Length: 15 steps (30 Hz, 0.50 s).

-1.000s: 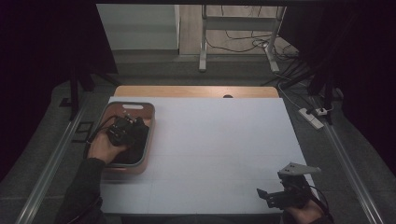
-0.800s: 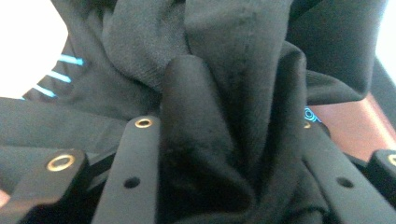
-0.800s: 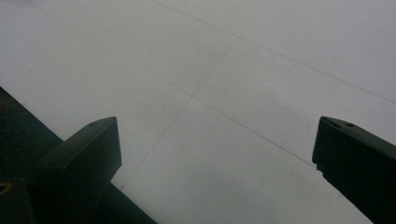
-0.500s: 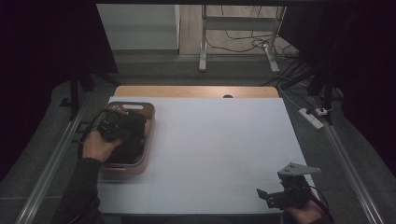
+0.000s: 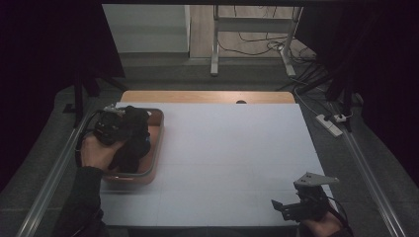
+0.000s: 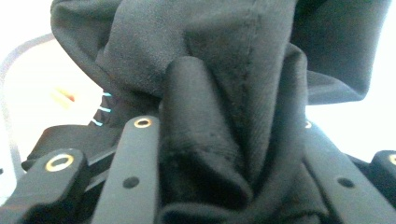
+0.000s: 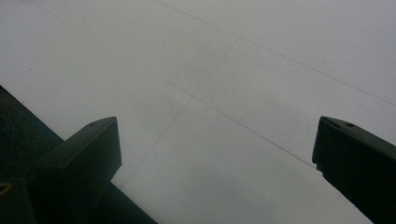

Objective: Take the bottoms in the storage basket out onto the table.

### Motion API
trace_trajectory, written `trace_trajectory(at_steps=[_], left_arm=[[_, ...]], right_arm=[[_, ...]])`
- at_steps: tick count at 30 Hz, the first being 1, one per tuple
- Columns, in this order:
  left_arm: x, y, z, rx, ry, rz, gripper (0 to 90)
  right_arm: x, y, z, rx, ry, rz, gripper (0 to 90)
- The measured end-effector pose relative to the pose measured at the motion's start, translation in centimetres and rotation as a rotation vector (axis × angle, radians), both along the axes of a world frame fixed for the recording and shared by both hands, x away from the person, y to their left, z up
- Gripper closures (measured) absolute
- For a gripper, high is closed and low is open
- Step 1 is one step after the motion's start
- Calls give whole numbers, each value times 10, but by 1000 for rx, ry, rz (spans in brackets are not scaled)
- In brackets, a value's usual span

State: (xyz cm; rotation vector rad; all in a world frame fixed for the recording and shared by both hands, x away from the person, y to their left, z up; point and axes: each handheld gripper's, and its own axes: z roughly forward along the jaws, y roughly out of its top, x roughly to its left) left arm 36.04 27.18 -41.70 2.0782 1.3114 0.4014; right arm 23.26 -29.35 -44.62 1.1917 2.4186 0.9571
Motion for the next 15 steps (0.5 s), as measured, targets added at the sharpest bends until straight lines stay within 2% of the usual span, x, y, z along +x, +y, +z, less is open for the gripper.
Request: trace_trajectory(at_steps=[10,15], left_arm=[[-9,1,20,-68,-77,0,644],[-12,-1,26,-78,-106,-3,644]], right_arm=[[0,0,0,-4,0,1,11],[0,0,0,-4,0,1,11]])
